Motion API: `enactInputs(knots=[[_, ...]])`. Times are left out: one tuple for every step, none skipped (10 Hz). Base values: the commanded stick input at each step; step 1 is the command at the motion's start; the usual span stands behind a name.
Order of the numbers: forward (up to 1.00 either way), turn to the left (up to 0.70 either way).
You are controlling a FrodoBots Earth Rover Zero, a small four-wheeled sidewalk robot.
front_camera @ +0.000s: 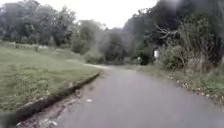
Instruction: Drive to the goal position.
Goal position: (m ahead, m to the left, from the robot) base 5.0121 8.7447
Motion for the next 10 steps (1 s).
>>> enactInputs(knots=[[1.00,-0.04],[1.00,-0.13],[1.00,-0.21],[1.00,-0.13],[1.00,-0.19],[1.00,-0.11],[1.00,-0.06],[1.00,0.00],[1.00,0.00],[1.00,0.00]])
